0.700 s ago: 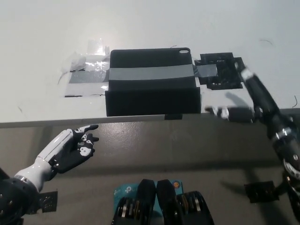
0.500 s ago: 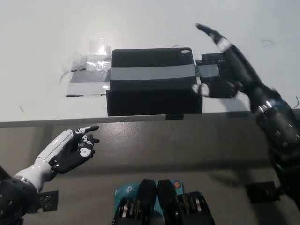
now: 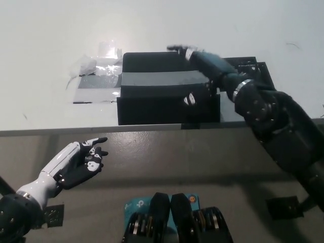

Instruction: The robot uses its right hand to pull the cover of a folded tablet cover kept in the middle of the desk

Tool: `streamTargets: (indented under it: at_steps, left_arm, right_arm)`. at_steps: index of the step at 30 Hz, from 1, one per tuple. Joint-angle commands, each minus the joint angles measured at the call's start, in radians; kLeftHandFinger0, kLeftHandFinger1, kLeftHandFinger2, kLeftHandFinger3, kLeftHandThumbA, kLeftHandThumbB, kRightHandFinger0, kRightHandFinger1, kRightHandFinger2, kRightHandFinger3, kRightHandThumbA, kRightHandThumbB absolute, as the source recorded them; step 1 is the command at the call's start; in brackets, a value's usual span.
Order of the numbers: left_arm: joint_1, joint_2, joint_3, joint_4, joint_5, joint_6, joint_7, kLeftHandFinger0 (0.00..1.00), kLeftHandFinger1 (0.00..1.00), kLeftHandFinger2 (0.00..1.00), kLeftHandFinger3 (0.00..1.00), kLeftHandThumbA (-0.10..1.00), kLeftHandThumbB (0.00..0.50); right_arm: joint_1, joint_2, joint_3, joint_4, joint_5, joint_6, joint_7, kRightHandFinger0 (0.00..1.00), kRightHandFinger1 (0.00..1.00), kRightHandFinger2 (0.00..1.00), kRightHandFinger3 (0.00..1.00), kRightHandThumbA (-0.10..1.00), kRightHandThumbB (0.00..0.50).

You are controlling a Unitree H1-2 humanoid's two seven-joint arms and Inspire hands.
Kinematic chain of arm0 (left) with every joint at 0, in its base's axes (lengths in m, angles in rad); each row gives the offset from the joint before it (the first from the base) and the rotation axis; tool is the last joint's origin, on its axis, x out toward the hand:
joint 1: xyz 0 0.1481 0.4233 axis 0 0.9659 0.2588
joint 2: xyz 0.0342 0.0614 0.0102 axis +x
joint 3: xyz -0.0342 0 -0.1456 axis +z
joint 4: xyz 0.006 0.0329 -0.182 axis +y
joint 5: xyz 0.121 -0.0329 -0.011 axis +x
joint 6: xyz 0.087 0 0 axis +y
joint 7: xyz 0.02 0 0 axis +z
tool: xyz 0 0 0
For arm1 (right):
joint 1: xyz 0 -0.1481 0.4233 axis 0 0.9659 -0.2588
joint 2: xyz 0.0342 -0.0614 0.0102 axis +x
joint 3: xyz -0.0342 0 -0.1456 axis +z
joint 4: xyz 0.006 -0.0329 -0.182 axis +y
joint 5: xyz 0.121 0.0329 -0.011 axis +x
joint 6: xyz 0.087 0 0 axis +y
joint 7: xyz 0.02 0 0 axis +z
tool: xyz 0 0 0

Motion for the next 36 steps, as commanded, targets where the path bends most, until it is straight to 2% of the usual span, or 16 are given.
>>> streamTargets:
  at_steps: [1, 3, 9, 15, 18, 25, 27, 31, 36]
  left_arm:
    - [-0.002, 0.005, 0.005, -0.017, 0.007, 0.014, -0.005, 0.72, 0.81, 0.95, 1.00, 1.00, 0.116]
    - [-0.003, 0.003, 0.005, -0.014, 0.008, 0.013, -0.005, 0.71, 0.81, 0.95, 1.00, 1.00, 0.128]
    - [-0.007, 0.007, 0.001, -0.021, 0.017, 0.014, -0.006, 0.71, 0.81, 0.94, 1.00, 1.00, 0.125]
    - [-0.020, 0.015, 0.005, -0.035, 0.014, 0.014, -0.007, 0.71, 0.81, 0.94, 1.00, 1.00, 0.117]
    - [-0.020, 0.016, 0.005, -0.038, 0.014, 0.014, -0.008, 0.71, 0.81, 0.94, 1.00, 1.00, 0.093]
    - [-0.033, 0.017, 0.011, -0.030, 0.008, 0.014, -0.010, 0.72, 0.83, 0.97, 1.00, 1.00, 0.096]
    - [-0.033, 0.021, 0.008, -0.034, 0.010, 0.014, -0.012, 0.72, 0.83, 0.97, 1.00, 1.00, 0.103]
    - [-0.039, 0.026, 0.010, -0.038, 0.011, 0.014, -0.013, 0.73, 0.83, 0.97, 1.00, 1.00, 0.074]
    - [-0.051, 0.028, 0.013, -0.035, 0.009, 0.014, -0.012, 0.73, 0.84, 0.97, 1.00, 1.00, 0.071]
  right_arm:
    - [-0.095, 0.009, 0.031, 0.069, -0.058, -0.071, 0.048, 1.00, 1.00, 1.00, 1.00, 1.00, 0.500]
    - [-0.122, 0.007, 0.076, 0.117, -0.099, -0.070, 0.077, 1.00, 1.00, 1.00, 1.00, 1.00, 0.500]
    - [-0.125, 0.035, 0.066, 0.234, -0.099, -0.056, 0.064, 1.00, 1.00, 1.00, 1.00, 1.00, 0.500]
    - [-0.089, 0.059, 0.085, 0.234, -0.126, -0.062, 0.062, 1.00, 1.00, 1.00, 1.00, 1.00, 0.500]
    - [-0.056, 0.056, 0.116, 0.197, -0.160, -0.040, 0.083, 1.00, 1.00, 1.00, 1.00, 1.00, 0.500]
    - [-0.002, 0.040, 0.144, 0.124, -0.220, 0.004, 0.089, 1.00, 1.00, 1.00, 1.00, 1.00, 0.498]
    - [0.021, 0.029, 0.139, 0.075, -0.231, 0.021, 0.101, 1.00, 1.00, 1.00, 1.00, 1.00, 0.486]
    - [0.064, 0.015, 0.132, -0.046, -0.247, 0.085, 0.146, 1.00, 1.00, 1.00, 0.98, 1.00, 0.428]
    - [0.091, 0.005, 0.127, -0.112, -0.257, 0.121, 0.180, 1.00, 1.00, 1.00, 0.94, 1.00, 0.408]
